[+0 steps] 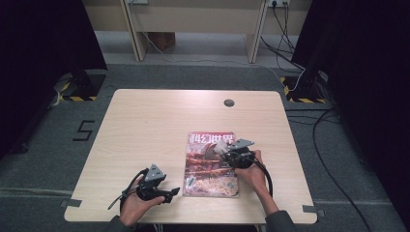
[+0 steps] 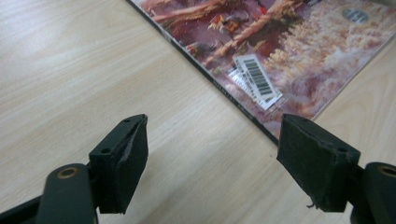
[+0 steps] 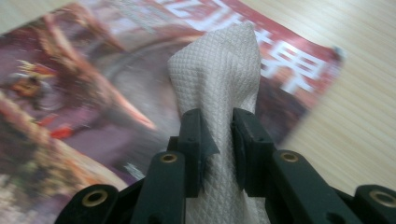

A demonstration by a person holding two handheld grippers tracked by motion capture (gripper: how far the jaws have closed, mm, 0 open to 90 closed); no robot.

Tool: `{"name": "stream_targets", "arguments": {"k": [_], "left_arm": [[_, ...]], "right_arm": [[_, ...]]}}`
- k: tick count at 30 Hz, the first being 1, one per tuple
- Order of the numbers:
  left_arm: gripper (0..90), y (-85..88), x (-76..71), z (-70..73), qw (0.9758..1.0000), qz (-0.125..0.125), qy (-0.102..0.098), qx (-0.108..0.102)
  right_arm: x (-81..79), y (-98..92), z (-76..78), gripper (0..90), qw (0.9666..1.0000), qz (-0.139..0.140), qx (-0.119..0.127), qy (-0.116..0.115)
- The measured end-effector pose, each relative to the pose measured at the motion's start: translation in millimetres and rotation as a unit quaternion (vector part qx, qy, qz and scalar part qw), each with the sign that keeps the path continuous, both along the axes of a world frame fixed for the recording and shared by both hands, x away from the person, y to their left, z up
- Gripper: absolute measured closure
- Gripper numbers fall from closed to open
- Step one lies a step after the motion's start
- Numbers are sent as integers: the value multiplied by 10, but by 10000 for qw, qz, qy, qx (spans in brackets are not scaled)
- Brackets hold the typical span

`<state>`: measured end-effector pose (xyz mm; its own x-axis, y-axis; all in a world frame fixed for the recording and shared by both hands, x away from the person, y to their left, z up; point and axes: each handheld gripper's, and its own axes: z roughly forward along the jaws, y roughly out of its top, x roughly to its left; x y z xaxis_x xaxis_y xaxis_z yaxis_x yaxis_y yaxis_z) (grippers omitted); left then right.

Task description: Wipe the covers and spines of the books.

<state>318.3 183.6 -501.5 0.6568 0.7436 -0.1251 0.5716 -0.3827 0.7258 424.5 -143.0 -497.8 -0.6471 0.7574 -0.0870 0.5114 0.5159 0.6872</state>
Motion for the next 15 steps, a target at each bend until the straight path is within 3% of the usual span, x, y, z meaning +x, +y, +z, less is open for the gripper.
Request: {"name": "stream_targets", "arguments": {"k": [6,15], "left_arm": [[238,68,-60,-16,9999,-43,12,94],[238,125,-90,-20,9997,-26,-25,234]], "right_arm": [[-23,4,0,744,10000,-13,-36,-26],[-119,416,-7,744,9988,493,-55,15]]}}
